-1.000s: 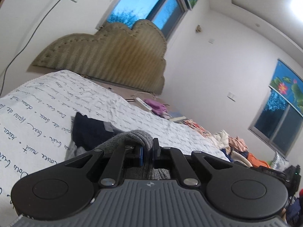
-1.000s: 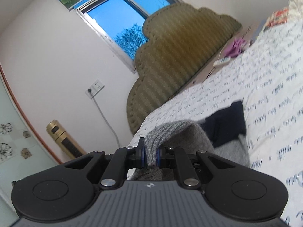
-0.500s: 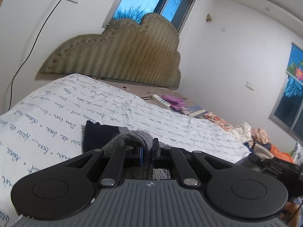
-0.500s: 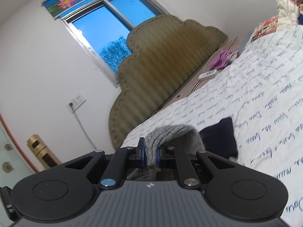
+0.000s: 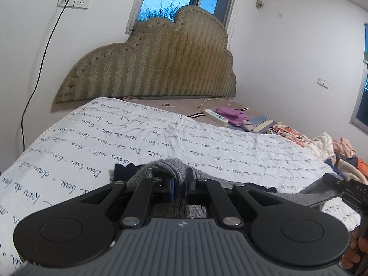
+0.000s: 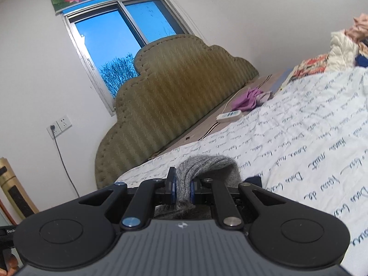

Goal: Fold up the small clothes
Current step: 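Lift the hem with both grippers and fold it toward the navy band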

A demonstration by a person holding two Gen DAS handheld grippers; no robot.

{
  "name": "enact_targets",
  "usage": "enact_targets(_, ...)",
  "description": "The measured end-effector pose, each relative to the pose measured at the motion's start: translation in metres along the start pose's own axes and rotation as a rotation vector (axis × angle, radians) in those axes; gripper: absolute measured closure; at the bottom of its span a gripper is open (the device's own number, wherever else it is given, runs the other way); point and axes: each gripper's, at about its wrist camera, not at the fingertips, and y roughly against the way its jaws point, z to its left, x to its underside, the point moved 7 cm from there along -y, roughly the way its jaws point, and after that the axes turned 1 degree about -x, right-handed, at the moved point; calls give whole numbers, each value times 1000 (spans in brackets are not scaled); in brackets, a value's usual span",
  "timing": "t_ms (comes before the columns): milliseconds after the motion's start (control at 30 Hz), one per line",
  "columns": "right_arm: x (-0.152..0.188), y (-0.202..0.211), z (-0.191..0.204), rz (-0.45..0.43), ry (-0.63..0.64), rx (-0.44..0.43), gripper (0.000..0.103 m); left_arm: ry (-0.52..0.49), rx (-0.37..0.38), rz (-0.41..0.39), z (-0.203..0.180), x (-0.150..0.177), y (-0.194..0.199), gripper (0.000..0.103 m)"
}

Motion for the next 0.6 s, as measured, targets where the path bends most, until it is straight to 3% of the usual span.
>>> enact_targets(600, -2, -60, -4, 25, 33, 55, 92, -69, -81, 106, 14, -12, -82, 96)
